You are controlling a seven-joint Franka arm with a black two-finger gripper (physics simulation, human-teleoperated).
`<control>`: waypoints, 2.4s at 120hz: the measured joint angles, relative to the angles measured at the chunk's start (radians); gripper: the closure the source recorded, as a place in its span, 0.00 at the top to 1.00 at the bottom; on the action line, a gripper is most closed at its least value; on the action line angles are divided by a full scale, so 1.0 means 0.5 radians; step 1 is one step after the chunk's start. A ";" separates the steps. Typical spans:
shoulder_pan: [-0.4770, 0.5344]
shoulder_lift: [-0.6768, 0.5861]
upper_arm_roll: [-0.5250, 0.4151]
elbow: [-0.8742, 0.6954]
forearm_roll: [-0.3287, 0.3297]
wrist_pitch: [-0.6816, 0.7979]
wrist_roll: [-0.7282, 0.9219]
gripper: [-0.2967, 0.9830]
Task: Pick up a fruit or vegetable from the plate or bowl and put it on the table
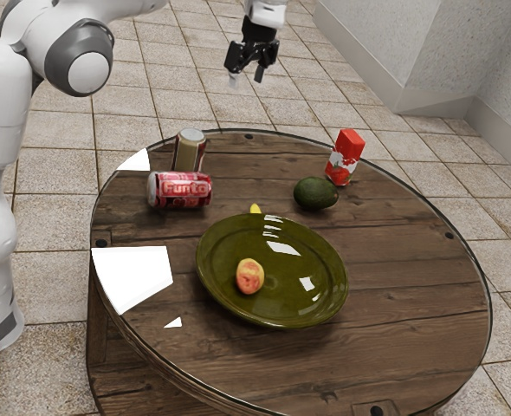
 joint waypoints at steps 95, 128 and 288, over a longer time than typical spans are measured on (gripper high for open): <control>-0.268 -0.320 0.010 -0.004 -0.020 -0.055 0.190 0.77; -0.315 -0.223 -0.003 -0.018 -0.041 -0.106 0.214 0.77; -1.665 -0.710 0.144 -1.571 0.078 0.796 0.293 0.77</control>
